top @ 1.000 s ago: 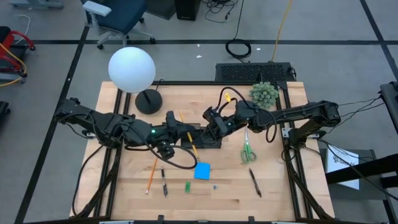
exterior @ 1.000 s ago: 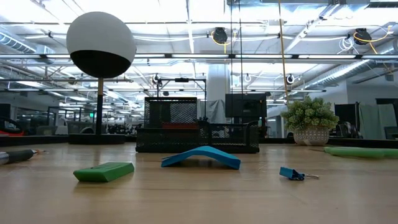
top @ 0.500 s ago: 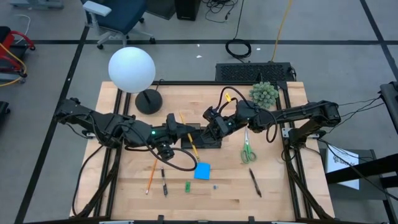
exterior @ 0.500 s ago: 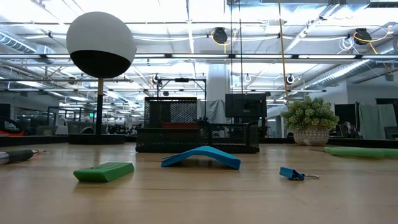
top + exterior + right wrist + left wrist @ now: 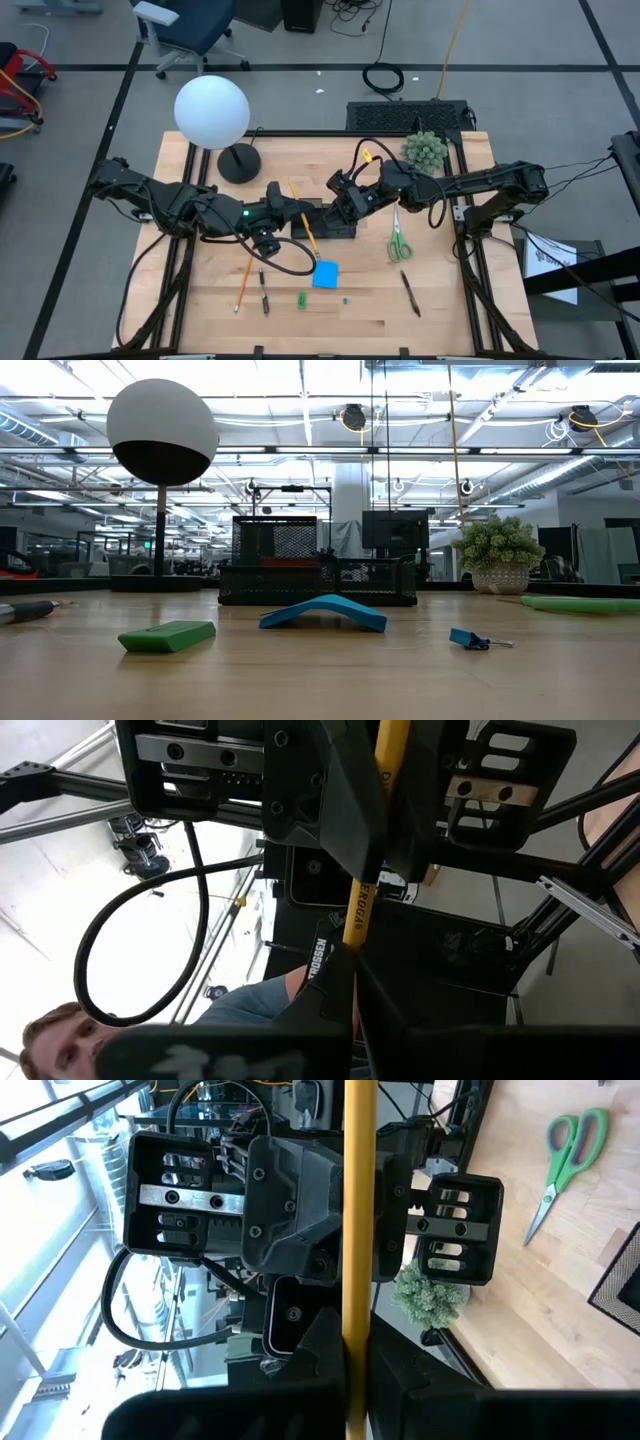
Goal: Pick and place office supplies into organizer
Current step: Put the yellow pencil into the black desk organizer
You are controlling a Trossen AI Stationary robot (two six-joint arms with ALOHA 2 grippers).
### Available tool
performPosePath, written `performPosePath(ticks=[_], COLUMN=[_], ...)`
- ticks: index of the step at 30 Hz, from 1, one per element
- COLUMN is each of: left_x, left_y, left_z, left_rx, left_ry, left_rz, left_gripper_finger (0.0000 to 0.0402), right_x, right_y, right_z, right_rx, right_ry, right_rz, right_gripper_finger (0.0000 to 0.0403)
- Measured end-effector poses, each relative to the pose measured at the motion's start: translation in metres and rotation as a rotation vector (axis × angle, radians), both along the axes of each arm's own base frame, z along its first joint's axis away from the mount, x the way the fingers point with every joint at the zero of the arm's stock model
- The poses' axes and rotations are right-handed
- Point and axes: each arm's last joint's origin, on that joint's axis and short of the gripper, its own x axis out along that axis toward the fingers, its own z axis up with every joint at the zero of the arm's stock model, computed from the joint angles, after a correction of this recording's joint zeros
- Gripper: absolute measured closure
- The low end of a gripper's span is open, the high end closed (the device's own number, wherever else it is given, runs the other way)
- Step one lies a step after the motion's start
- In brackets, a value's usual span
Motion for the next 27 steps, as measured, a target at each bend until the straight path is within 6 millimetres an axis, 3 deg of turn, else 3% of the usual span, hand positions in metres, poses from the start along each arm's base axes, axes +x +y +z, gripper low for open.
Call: performPosePath(ticks=[14,27], left_x=[-0.004,-0.022], left_y=[-0.007,-0.009], left_z=[0.001,0.016], left_rx=[0.015,-0.072], left_ry=[-0.015,-0.109], left_rz=[0.067,0.103], left_gripper_finger=[0.0401,0.0401], right_x=[0.001,0.002], right_y=[-0.011,-0.018], right_z=[0.001,-0.001], right_rx=[0.003,0.000], right_ry=[-0.005,0.008], right_rz=[-0.027,-0.050], right_gripper_finger=[0.0402,0.0403])
